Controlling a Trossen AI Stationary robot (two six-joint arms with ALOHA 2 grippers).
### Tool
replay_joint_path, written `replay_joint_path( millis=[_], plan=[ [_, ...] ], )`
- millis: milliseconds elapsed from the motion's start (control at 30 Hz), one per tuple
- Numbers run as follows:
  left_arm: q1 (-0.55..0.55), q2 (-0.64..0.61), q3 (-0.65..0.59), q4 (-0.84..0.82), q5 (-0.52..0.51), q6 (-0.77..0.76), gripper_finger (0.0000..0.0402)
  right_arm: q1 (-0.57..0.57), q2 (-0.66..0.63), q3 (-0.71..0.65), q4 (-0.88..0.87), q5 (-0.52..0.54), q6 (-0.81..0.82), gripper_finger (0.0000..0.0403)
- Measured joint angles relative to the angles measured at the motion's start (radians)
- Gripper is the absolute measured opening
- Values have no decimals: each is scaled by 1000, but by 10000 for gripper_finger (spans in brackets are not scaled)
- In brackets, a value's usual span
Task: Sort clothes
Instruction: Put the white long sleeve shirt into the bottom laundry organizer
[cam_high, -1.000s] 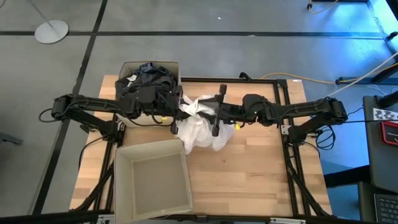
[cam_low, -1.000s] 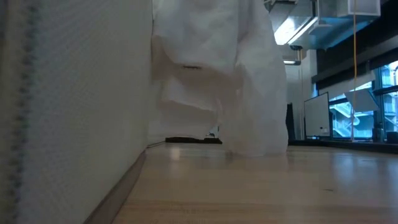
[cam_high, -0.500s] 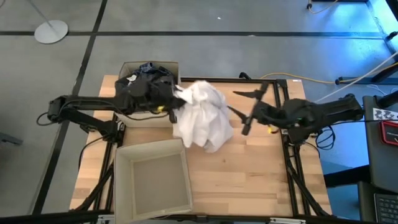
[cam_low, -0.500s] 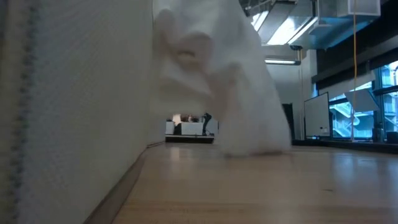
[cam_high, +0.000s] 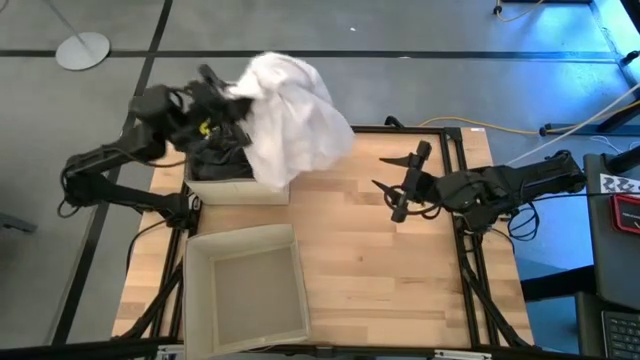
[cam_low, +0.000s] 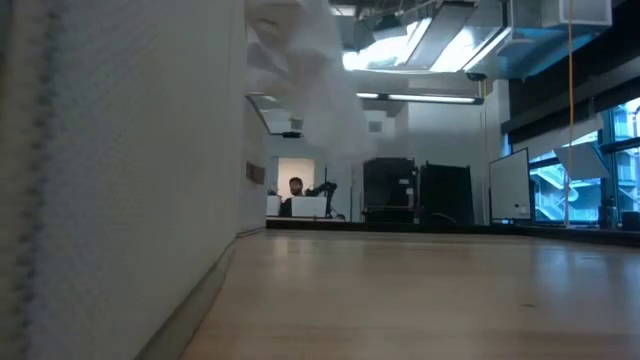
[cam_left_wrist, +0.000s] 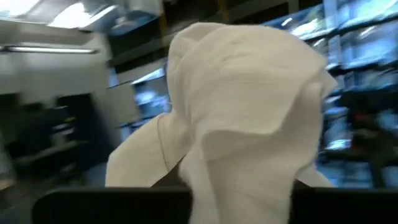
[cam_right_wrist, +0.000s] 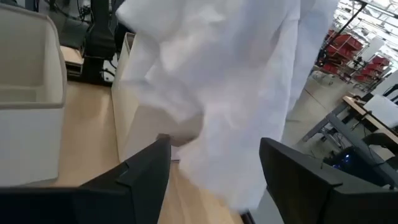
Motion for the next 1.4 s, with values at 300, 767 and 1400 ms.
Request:
replay_joint_path(
  millis=[300, 767, 1400],
  plan=[
    [0, -43, 196, -238, -125, -21, 38, 0, 8, 0, -6, 0, 0, 248],
    [-114, -76, 327, -443, 486, -508, 47, -1, 8, 0, -9, 0, 12, 248],
    [-363, -72, 372, -669, 647, -647, 58, -1, 8, 0, -16, 2, 90, 248]
  ],
)
